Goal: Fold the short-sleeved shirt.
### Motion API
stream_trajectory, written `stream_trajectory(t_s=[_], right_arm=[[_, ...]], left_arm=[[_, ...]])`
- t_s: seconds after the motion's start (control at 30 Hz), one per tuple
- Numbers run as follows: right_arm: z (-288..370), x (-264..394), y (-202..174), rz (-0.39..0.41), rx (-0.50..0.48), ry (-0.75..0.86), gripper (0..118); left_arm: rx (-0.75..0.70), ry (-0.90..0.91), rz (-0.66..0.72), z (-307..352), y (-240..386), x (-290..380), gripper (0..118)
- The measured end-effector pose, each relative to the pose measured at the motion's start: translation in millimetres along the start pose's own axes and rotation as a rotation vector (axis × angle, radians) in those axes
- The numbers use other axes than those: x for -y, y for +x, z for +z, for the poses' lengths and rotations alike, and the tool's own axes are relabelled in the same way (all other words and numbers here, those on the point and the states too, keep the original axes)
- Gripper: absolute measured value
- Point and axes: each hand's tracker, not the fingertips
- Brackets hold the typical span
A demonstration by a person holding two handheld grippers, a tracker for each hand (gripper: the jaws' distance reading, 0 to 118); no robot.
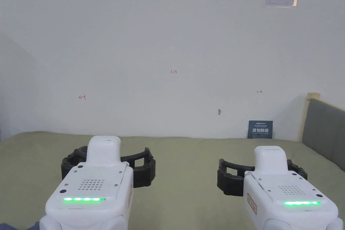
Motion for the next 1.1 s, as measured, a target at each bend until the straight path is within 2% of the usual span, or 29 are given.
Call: stream_trajectory(t_s=[0.77,1.1], right_arm=[[2.7,-2.5,-1.6,0.025,0.023,0.012,118],[1.7,-2.5,-5.0,0.040,0.018,0.002,118]], left_arm=[[0.011,0.011,0.017,5.8,-2.1,-4.7,118],[-0.011,0.006,-0.020,6.5,0.2,-3.5,118]])
